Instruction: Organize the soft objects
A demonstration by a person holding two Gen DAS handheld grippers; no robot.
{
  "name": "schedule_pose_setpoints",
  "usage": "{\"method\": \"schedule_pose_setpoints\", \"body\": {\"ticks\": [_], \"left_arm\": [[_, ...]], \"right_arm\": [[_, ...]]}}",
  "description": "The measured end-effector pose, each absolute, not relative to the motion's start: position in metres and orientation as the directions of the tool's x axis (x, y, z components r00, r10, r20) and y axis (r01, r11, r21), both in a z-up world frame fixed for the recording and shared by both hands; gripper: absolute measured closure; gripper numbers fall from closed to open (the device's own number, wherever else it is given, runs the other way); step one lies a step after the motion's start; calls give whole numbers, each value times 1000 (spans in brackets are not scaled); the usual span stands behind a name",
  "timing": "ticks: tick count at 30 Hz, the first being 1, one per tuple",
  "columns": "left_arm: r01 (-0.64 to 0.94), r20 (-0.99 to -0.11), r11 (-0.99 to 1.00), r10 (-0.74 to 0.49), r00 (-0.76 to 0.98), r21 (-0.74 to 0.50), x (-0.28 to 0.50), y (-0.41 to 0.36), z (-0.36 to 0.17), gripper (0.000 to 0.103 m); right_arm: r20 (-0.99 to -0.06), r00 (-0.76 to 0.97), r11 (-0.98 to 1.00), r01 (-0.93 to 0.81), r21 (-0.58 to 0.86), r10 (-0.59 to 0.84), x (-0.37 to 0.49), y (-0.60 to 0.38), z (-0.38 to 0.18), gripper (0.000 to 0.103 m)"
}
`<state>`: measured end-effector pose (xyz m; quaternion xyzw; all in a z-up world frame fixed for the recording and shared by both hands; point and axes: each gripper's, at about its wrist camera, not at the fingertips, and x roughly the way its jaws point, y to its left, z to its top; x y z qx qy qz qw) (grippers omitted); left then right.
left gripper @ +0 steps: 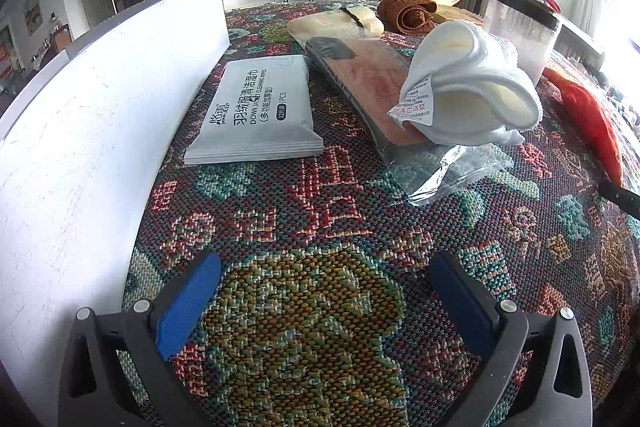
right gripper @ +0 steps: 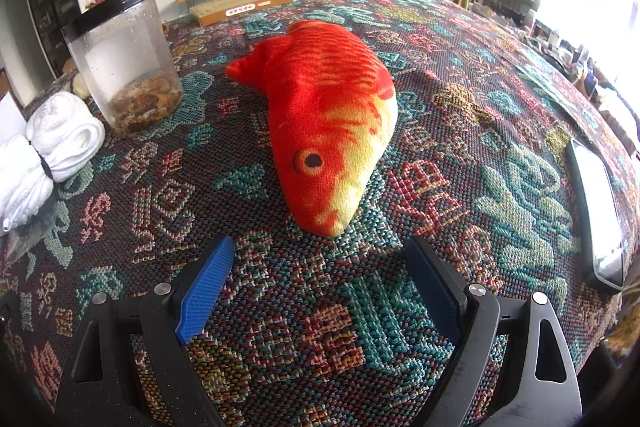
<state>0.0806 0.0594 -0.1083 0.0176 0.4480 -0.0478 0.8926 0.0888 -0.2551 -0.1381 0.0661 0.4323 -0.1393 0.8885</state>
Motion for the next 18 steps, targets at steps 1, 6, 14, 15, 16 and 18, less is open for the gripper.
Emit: {"method": "schedule_pose_setpoints", "body": {"ticks": [1,6,14,15,16,18], "left_arm": [[101,-801,995,-69,594,-11,81,59,-108,0],[101,-801,995,-70,594,-12,81,59,-108,0],[174,-811,984,-123,571,-26,82,45,-87,1],[207,-790,978,-151,594,-31,82,38,-74,1],[239,-770,971,-167,616,-19,83,30,-62,0],[308,-745,950,-170,645,49,92,7,-42,0]], "right_arm": [[-787,587,952,305,-3,-190,89,-255,-138,14],[-786,587,952,305,-3,-191,89,-255,-138,14],[-786,588,952,305,-3,-191,89,-254,-138,14],[-786,588,952,305,-3,-191,88,-254,-138,14],[-786,588,952,305,-1,-189,88,-254,-138,14],[-785,595,952,306,24,-172,87,-257,-136,15]]}}
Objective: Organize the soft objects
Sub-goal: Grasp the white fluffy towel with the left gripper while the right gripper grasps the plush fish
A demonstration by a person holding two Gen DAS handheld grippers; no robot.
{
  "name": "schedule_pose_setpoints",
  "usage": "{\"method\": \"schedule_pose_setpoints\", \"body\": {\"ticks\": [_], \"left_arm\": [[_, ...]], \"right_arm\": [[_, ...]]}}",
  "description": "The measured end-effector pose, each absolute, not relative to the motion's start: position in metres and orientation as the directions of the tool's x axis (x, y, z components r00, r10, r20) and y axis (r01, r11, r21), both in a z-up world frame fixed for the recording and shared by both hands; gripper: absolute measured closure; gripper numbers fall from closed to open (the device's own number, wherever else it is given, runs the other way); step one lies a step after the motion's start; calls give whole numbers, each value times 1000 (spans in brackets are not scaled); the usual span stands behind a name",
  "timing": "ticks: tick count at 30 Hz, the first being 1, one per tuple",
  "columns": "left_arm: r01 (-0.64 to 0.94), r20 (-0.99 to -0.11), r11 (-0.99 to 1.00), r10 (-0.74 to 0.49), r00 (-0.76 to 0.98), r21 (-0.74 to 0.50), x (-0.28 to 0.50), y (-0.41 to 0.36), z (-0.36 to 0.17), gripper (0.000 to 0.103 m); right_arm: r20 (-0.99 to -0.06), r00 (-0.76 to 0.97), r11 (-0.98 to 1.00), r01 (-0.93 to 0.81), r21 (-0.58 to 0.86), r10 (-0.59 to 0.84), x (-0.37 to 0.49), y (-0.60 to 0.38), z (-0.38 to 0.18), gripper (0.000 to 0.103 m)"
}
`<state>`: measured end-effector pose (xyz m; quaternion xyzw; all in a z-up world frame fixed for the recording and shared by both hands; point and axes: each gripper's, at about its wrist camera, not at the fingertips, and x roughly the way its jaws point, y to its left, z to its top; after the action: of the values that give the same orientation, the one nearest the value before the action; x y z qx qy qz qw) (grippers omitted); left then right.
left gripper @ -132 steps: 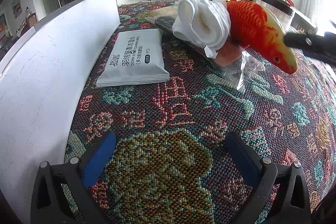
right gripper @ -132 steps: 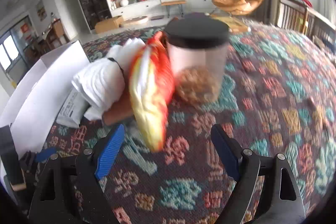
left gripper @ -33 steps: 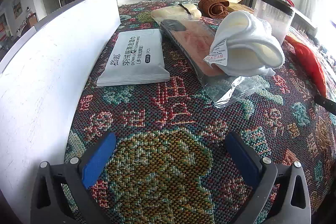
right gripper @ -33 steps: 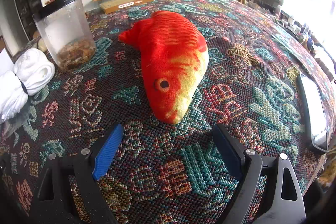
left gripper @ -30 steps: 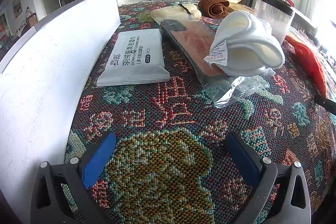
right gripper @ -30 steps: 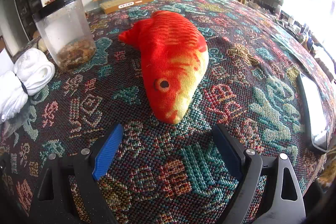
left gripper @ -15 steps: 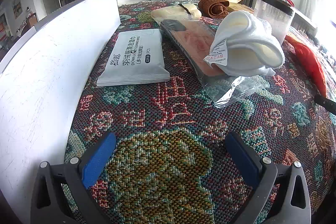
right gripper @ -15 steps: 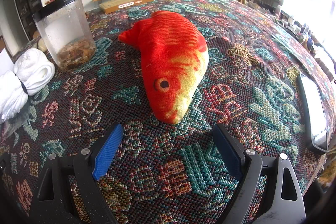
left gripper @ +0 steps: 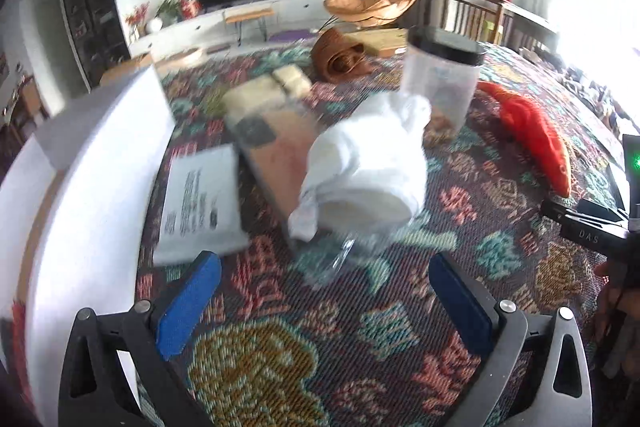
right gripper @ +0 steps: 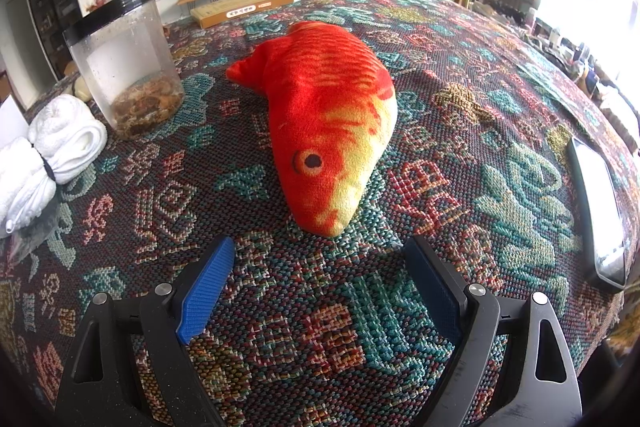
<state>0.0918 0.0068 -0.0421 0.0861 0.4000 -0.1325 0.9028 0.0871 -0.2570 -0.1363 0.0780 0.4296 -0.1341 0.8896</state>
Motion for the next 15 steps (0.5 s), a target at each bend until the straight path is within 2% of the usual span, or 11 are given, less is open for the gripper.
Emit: {"method": "schedule_pose_setpoints", "body": {"ticks": [3,6,8,10,11,12,13,14,15], "left_arm": [[369,-751,911,-110,651,186,123,-26,-39,0],[407,-792,891,-95,603,203,156,-41,-55,0],[423,-816,881,-77,573,213,172,-49,-63,0],[424,-819,877,-63,570,228,180,-52,-67,1],[422,-822,881,-71,565,214,183,-54,-67,12],[421,-829,890,-95,551,178,185,-51,-66,43],[420,-845,900,-132,519,117,187,-47,-66,51],[400,-845,914,-163,510,66,189,-40,-63,53],[383,-835,923,-191,515,25,187,-32,-58,56]], "right_arm": [[-732,666,950,299,84,-145,79,-264,-114,15],[-662,726,959,280,39,-185,97,-276,-77,14],[-697,694,968,251,-2,-182,132,-283,-69,14],[-779,615,982,188,-6,-122,177,-292,-79,15],[-814,576,988,151,9,-80,195,-294,-90,17],[-850,526,993,115,28,-37,211,-297,-104,30],[-876,482,994,109,24,-32,219,-298,-116,59],[-881,469,993,120,-2,-58,219,-300,-122,59],[-871,489,992,124,15,-48,217,-301,-117,67]]}}
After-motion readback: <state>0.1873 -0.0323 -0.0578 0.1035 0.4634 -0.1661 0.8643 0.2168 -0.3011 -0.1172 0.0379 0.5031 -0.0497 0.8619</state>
